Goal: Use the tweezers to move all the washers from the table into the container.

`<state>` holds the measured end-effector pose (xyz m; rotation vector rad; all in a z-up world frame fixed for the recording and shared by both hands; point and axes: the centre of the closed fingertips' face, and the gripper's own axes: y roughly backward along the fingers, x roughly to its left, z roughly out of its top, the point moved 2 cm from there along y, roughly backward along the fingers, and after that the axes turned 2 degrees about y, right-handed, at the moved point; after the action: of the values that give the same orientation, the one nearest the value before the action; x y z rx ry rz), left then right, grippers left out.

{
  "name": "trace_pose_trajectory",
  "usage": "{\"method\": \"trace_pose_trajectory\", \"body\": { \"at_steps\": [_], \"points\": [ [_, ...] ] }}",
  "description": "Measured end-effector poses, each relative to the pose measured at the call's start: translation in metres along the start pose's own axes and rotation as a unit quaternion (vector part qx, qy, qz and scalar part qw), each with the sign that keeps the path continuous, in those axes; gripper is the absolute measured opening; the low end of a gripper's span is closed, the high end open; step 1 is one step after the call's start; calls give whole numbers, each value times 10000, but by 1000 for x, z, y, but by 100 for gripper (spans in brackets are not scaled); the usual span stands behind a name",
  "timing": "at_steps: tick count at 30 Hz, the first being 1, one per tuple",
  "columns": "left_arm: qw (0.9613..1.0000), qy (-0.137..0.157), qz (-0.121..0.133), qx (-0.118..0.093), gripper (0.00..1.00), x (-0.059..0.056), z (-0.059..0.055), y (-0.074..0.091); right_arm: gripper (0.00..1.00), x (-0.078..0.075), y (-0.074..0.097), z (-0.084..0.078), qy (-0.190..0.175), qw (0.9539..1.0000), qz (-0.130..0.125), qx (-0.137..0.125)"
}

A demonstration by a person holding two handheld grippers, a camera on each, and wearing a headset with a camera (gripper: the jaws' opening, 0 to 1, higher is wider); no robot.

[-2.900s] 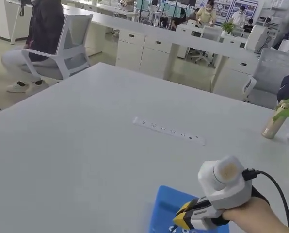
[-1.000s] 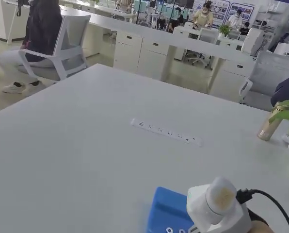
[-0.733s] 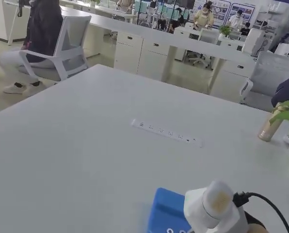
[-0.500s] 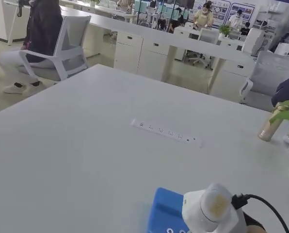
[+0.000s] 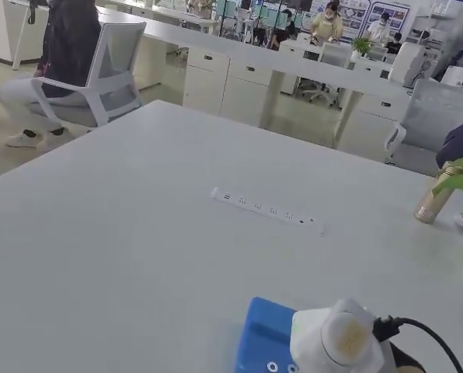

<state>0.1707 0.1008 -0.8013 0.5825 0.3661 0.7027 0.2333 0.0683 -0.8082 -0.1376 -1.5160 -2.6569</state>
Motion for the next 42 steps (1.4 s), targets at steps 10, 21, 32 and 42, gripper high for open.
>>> {"method": "trace_pose_trajectory", "body": {
  "at_steps": [10, 21, 32, 42],
  "points": [
    [10000, 10, 5, -4, 57, 0, 0, 0, 5, -1, -2, -4, 82, 9998, 17, 166],
    [10000, 4, -2, -7, 57, 0, 0, 0, 5, -4, 0, -7, 124, 9994, 17, 310],
    [10000, 5, 0, -7, 57, 0, 0, 0, 5, 1, -4, -4, 113, 9997, 19, 220],
    [10000, -1, -8, 1, 57, 0, 0, 0, 5, -4, -8, -3, -917, 9901, -442, -969]
  ]
}}
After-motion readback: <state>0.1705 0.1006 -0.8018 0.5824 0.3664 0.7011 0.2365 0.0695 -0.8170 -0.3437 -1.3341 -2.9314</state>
